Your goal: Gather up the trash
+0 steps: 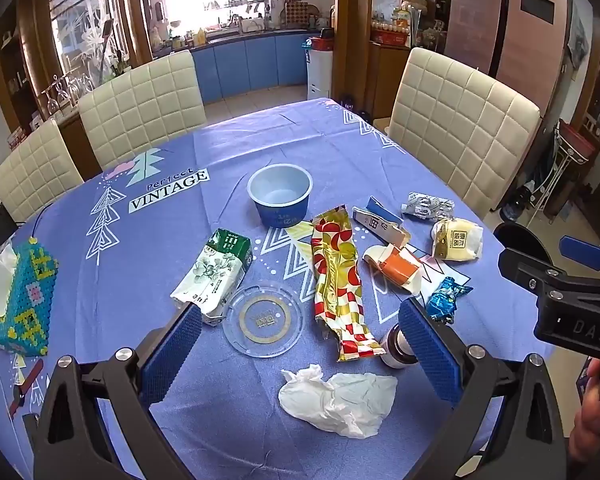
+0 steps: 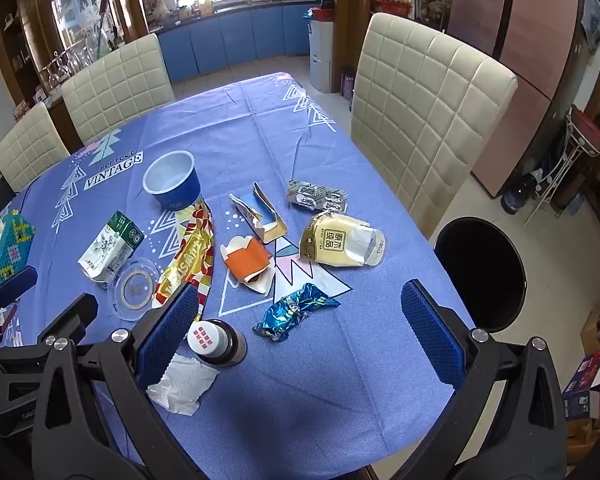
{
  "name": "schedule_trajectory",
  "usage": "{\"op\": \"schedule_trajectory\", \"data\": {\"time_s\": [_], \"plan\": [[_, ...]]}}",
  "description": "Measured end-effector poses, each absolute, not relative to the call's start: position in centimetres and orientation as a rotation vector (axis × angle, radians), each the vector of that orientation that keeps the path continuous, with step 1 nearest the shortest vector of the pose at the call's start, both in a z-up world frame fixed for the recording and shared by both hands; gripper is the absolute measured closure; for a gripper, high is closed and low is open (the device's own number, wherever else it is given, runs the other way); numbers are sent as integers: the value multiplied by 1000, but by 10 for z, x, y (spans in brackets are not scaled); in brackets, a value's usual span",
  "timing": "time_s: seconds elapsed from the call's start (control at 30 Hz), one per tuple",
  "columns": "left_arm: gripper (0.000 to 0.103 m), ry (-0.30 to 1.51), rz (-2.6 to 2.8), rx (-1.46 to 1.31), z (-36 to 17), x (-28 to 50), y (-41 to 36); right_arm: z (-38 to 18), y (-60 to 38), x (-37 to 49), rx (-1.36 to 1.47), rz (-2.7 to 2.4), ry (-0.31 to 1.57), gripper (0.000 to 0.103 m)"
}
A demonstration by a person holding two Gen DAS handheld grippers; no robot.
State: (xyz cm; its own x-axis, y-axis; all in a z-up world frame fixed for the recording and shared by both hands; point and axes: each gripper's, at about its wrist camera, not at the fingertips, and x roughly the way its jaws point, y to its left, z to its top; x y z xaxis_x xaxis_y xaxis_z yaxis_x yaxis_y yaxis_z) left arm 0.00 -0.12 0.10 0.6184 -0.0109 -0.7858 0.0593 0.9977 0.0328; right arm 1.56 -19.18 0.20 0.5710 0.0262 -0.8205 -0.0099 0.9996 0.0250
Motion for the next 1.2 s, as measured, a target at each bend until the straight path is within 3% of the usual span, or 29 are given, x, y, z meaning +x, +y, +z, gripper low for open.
{"op": "schedule_trajectory", "data": {"time_s": [1.2], "plan": [[7,936,-42,26,-4,3,5,1,-192,17,21,19,966,3]]}}
